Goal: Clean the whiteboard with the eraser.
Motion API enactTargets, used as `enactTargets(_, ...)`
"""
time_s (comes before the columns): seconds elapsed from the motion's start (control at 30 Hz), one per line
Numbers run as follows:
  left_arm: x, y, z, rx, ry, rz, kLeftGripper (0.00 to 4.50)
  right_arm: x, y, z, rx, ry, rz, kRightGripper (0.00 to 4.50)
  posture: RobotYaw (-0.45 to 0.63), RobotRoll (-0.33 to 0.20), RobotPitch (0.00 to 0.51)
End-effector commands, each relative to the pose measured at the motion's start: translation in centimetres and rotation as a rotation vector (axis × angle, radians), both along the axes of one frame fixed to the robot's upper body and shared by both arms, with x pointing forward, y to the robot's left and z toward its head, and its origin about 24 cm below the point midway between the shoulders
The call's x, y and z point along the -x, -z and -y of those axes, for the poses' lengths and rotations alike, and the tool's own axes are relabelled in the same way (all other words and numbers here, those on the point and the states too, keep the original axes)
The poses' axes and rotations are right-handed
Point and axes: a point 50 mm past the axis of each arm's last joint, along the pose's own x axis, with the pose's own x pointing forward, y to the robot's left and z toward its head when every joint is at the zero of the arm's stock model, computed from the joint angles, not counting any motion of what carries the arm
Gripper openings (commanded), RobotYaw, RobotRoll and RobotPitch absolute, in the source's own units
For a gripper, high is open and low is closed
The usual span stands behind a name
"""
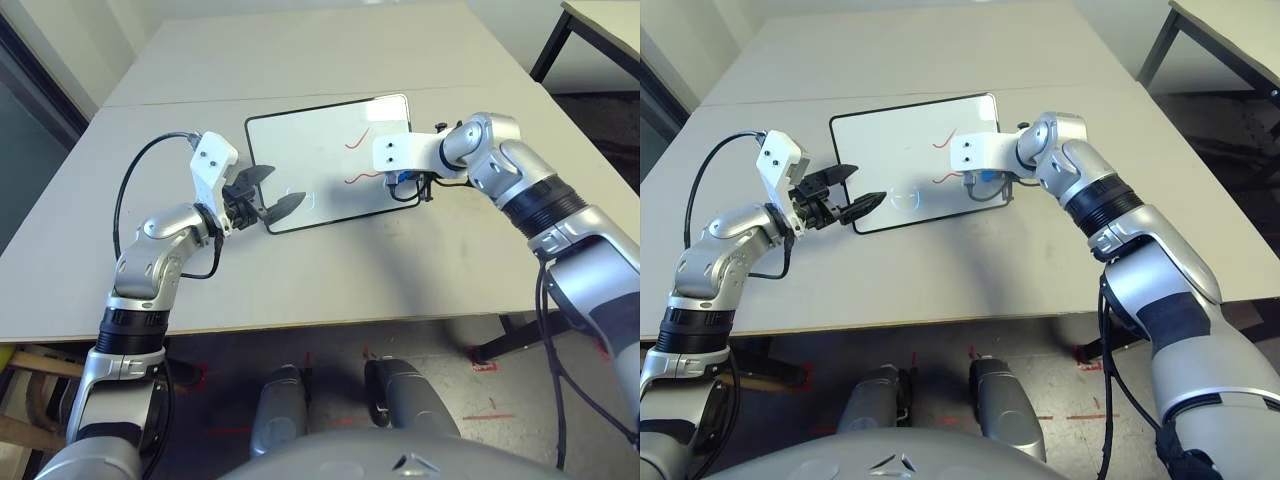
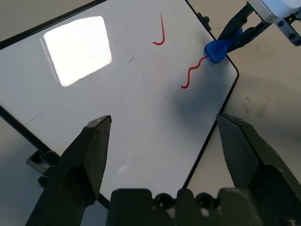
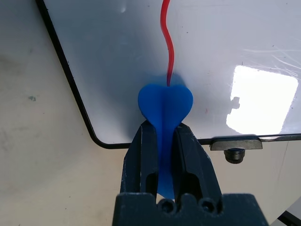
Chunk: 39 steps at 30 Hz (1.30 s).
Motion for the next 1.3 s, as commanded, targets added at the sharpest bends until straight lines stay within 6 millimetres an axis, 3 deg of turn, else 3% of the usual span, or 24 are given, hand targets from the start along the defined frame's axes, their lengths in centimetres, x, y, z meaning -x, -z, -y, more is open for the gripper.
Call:
enactTargets(0.03, 0.1, 0.1, 0.0, -0.009, 0.001, -0.007, 4.50, -0.4, -0.2, -0.3, -0.001, -0.001, 0.012, 0.19, -0.05, 0.000, 0.073)
enactTargets(0.43, 0.2, 0.2, -0.1, -0.011, -0.005, -0.009, 4.50, -0.8, 0.0, -2.3, -0.004, -0.053, 0.009, 0.19, -0.04, 0.000, 0.073)
enactTargets(0.97, 0.3, 0.3, -0.6, -0.014, -0.026, -0.013, 4.50, -0.1, 0.3, -7.0, 0.001, -0.182, 0.010, 0.18, -0.02, 0.000, 0.064)
enactTargets(1.3, 0.2, 0.4, -0.5, -0.011, -0.033, -0.010, 4.50, 0.2, 0.5, -8.3, 0.029, -0.203, 0.013, 0.16, -0.02, 0.000, 0.055)
